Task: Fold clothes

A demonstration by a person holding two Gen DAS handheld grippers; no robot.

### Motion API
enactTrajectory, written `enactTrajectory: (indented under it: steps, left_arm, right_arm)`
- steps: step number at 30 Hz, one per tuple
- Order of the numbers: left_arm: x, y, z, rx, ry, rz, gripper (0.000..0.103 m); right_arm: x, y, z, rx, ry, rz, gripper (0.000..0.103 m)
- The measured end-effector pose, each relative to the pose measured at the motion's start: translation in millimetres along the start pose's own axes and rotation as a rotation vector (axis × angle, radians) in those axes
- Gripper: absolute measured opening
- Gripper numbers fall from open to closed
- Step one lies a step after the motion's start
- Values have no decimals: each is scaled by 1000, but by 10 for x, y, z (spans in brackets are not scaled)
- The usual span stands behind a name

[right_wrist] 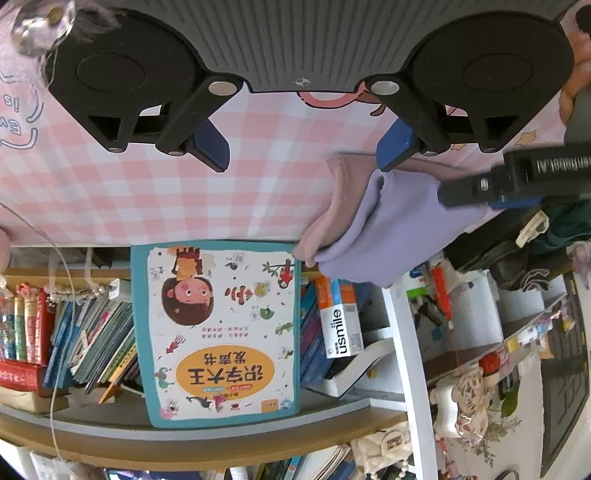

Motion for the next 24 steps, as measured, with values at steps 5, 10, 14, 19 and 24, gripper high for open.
enactTrajectory:
  steps: [5, 10, 14, 19, 24]
  left_arm:
    - [-89, -24, -11, 50, 28, -51, 93]
    - [-140, 15, 15, 67, 35, -33, 97]
    - [-141, 85, 60, 90, 16, 9, 102]
    - [-135, 144, 65, 111, 10, 44, 103]
    - [-137, 150, 21, 107, 39, 45, 103]
  right_arm:
    - [-15, 67, 30, -38, -18, 48, 91]
    - [-18, 159, 86, -71, -56, 103, 102]
    - [-20, 221, 80, -99, -58, 144, 103]
    - [-20, 206, 17, -115, -23, 141, 103]
    - [-23, 148, -6, -147, -3, 106, 103]
Point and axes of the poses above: each gripper's, at about its wrist camera, not at the fingertips, and z roughly against the way its jaws point, y to its left, x to its top, the point moved 1 cm from there along -z, roughly the way its jaws point, and after that the axes turned 2 degrees about -y, right-handed, at the moved point
